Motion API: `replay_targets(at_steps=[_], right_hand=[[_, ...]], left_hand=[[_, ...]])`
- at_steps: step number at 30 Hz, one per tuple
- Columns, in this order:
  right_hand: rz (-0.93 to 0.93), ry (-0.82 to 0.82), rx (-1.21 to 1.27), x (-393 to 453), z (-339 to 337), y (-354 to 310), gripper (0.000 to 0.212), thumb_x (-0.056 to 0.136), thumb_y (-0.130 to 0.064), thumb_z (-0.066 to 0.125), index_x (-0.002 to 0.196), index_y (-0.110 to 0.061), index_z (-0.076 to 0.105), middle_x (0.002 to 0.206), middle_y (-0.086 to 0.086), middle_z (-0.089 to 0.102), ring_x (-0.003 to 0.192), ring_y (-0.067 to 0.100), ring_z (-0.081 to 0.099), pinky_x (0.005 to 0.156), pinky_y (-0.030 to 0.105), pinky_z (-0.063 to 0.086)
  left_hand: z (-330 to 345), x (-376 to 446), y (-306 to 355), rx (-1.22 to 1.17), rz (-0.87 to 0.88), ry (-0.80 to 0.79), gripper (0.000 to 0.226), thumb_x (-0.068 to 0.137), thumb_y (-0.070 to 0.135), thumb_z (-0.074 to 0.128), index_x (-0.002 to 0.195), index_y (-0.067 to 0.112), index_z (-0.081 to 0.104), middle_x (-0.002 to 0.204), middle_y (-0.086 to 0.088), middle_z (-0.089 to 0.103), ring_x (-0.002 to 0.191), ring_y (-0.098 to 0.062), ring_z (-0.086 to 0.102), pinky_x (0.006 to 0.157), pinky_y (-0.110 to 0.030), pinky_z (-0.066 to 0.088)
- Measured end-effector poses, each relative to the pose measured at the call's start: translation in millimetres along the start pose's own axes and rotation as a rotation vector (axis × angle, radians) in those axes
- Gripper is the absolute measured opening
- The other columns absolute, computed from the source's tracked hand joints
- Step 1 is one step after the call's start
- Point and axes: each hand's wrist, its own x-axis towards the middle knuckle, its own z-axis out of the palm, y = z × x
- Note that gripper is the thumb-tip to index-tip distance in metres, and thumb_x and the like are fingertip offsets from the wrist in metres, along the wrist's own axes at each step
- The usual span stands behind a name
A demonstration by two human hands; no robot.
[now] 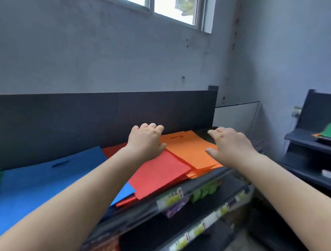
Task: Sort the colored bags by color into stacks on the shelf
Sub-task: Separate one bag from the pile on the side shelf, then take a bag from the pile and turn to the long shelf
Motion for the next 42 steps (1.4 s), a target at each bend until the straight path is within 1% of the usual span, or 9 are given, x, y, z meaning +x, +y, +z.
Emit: replay_targets(at_steps=[4,9,11,14,20,27,32,36,42], right_hand=[[0.104,-0.045,-0.047,-10.2,7.1,77.7,0.054,0.093,-0.047,0.046,0.137,-0.015,0.041,0.133,0.005,0.047,0.124,0.026,0.044,0.097,0.04,0.04],[0.25,-0.083,-0.087,-16.4,17.9,166.6,0.057,0.093,-0.047,0.047,0.139,-0.015,0.038,0.139,0.007,0.042,0.127,0.028,0.041,0.1,0.041,0.038],[0.302,-0.108,-0.111,-16.0,25.8,197.4,0.057,0.093,-0.048,0.047,0.139,-0.015,0.038,0.139,0.007,0.041,0.127,0.029,0.04,0.1,0.042,0.038],[0.374,-0.144,-0.153,-12.1,39.5,240.7,0.057,0.092,-0.05,0.047,0.137,-0.016,0.039,0.138,0.007,0.042,0.128,0.028,0.04,0.099,0.041,0.036],[0.519,-0.158,-0.195,-0.4,55.7,329.9,0.059,0.092,-0.048,0.048,0.14,-0.016,0.037,0.141,0.006,0.039,0.13,0.028,0.037,0.102,0.041,0.035],[0.692,-0.189,-0.233,10.4,73.7,426.4,0.059,0.093,-0.048,0.049,0.14,-0.016,0.036,0.139,0.006,0.041,0.129,0.028,0.038,0.101,0.041,0.035],[0.758,-0.196,-0.222,13.0,93.6,487.5,0.056,0.093,-0.047,0.048,0.138,-0.016,0.036,0.137,0.006,0.042,0.128,0.028,0.039,0.1,0.041,0.036],[0.784,-0.223,-0.208,14.4,116.1,539.3,0.052,0.093,-0.046,0.049,0.133,-0.015,0.038,0.133,0.006,0.045,0.125,0.028,0.041,0.096,0.041,0.037],[0.765,-0.212,-0.187,20.0,148.8,626.3,0.058,0.093,-0.047,0.047,0.139,-0.015,0.036,0.138,0.006,0.043,0.128,0.028,0.04,0.099,0.042,0.037]], left_hand=[[11.3,45.7,71.8,-0.05,0.076,-0.017,0.048,0.092,0.045,0.047,0.133,0.02,0.043,0.13,-0.001,0.051,0.121,-0.024,0.045,0.094,-0.036,0.035],[26.5,96.1,153.9,-0.061,0.222,-0.013,0.051,0.091,0.05,0.047,0.132,0.02,0.044,0.128,-0.002,0.052,0.119,-0.024,0.047,0.094,-0.037,0.034],[32.5,117.6,184.3,-0.089,0.274,-0.012,0.053,0.091,0.051,0.047,0.134,0.02,0.043,0.131,-0.002,0.051,0.12,-0.025,0.046,0.095,-0.038,0.034],[44.7,153.5,228.2,-0.117,0.349,-0.001,0.051,0.09,0.052,0.048,0.13,0.02,0.046,0.128,-0.002,0.053,0.119,-0.024,0.047,0.093,-0.037,0.035],[66.0,235.3,316.8,-0.183,0.495,0.019,0.056,0.089,0.053,0.049,0.134,0.019,0.044,0.131,-0.003,0.052,0.121,-0.025,0.046,0.096,-0.039,0.035],[85.7,313.8,417.5,-0.211,0.609,0.036,0.051,0.091,0.049,0.047,0.131,0.018,0.044,0.133,-0.004,0.051,0.123,-0.026,0.044,0.097,-0.038,0.033],[104.9,353.5,482.2,-0.218,0.656,0.05,0.052,0.092,0.049,0.045,0.134,0.019,0.043,0.135,-0.004,0.049,0.126,-0.026,0.042,0.098,-0.038,0.032],[124.8,378.8,536.9,-0.212,0.686,0.05,0.048,0.091,0.048,0.046,0.13,0.02,0.045,0.132,-0.003,0.051,0.123,-0.026,0.045,0.096,-0.039,0.034],[154.5,415.9,615.4,-0.214,0.671,0.039,0.049,0.091,0.047,0.046,0.131,0.019,0.043,0.131,-0.003,0.052,0.122,-0.026,0.046,0.095,-0.038,0.036]])
